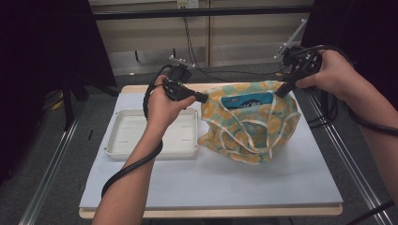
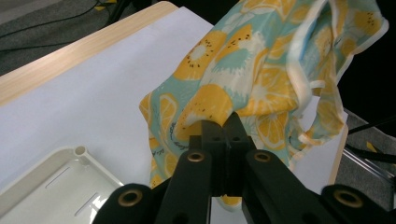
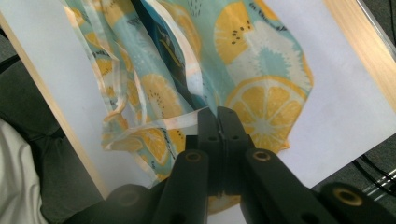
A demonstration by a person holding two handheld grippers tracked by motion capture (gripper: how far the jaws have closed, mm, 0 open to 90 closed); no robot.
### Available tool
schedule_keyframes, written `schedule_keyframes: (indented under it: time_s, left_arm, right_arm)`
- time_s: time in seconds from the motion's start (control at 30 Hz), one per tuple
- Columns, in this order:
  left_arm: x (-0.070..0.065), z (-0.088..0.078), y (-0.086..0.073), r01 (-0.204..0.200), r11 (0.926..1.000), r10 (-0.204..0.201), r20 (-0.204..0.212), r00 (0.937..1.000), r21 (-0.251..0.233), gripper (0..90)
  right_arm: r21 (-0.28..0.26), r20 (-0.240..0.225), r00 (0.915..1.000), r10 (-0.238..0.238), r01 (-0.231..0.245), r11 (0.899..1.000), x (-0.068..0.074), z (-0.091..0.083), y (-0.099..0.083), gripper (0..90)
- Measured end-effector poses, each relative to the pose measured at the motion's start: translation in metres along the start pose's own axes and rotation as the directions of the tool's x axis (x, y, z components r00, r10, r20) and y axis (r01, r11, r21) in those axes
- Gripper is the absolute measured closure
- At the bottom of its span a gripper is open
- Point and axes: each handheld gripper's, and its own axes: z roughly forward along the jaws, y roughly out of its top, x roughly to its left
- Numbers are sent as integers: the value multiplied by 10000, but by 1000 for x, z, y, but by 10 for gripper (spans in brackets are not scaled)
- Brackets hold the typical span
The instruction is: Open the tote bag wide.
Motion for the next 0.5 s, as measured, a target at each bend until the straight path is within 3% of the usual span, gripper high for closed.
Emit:
schedule_keyframes:
  time_s: [0.07,0.1,0.13,0.17,0.3,0.4,0.5]
  left_arm:
    - [1,-1,-1,63,10000,-62,36,10000,-52,900]
    - [1,-1,-2,111,9998,-110,80,9999,-148,900]
    - [2,-3,-2,83,10000,-82,75,9999,-54,900]
    - [3,-3,-3,171,9997,-170,71,9998,-154,900]
    - [9,-3,-7,330,9991,-329,35,9995,-251,900]
    - [13,-1,-10,466,9987,-465,54,9989,-210,900]
    - [13,0,-12,506,9986,-506,48,9987,-163,900]
  right_arm:
    - [-46,-59,9998,170,-170,9998,0,-4,4,900]
    - [-262,-166,9994,292,-296,9992,-1,-9,7,900]
    - [-940,-355,9986,384,-416,9947,-3,-20,14,900]
    - [-940,-355,9986,384,-416,9947,-3,-20,14,900]
    - [-1787,-280,9950,957,-992,9789,-10,-20,25,900]
    - [-1574,-569,9900,1288,-1363,9781,-14,3,31,900]
    - [-1383,-690,9899,1239,-1325,9815,-13,15,31,900]
